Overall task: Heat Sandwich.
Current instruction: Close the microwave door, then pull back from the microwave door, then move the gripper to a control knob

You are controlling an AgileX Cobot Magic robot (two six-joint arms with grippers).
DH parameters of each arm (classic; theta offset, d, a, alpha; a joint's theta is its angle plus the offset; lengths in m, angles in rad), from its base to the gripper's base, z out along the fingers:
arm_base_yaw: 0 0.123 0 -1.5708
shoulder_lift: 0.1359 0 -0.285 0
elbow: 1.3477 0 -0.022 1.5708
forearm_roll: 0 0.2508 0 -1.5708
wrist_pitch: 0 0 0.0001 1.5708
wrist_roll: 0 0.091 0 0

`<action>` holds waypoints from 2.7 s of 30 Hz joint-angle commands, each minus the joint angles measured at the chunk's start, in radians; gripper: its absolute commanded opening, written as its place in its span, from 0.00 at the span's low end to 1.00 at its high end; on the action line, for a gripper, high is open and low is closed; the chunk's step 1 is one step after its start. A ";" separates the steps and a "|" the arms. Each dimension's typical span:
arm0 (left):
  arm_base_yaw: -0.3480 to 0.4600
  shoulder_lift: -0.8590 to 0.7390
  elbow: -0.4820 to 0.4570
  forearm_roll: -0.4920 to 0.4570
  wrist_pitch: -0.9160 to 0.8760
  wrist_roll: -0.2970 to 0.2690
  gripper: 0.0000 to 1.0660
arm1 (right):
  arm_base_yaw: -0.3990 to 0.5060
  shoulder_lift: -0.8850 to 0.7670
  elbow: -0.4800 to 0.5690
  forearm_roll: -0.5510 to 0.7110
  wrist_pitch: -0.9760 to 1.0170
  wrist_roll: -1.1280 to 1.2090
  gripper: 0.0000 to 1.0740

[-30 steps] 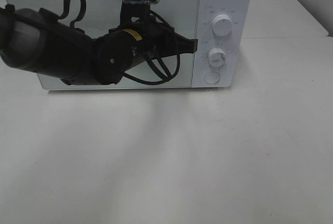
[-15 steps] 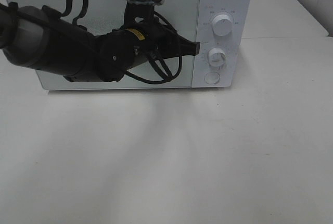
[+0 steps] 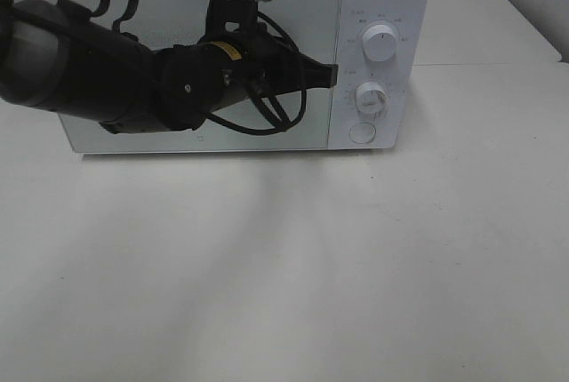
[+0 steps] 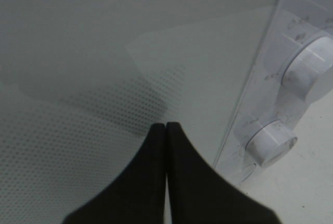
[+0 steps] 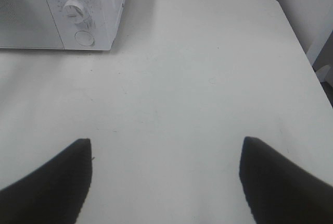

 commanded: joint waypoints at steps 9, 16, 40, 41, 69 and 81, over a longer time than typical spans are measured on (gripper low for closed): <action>-0.076 -0.109 0.128 -0.035 0.078 0.005 0.01 | -0.008 -0.026 0.002 0.001 -0.011 -0.009 0.70; -0.076 -0.185 0.131 -0.031 0.387 0.000 0.96 | -0.008 -0.026 0.002 0.001 -0.011 -0.009 0.70; 0.192 -0.444 0.131 0.119 1.203 -0.022 0.92 | -0.008 -0.026 0.002 0.001 -0.011 -0.009 0.70; 0.211 -0.457 0.131 0.129 1.225 -0.022 0.92 | -0.008 -0.026 0.002 0.001 -0.011 -0.009 0.70; 0.772 -0.744 0.134 0.313 1.612 -0.087 0.92 | -0.008 -0.026 0.002 0.001 -0.011 -0.009 0.70; 0.862 -0.986 0.348 0.367 1.579 -0.115 0.92 | -0.008 -0.026 0.002 0.001 -0.011 -0.009 0.70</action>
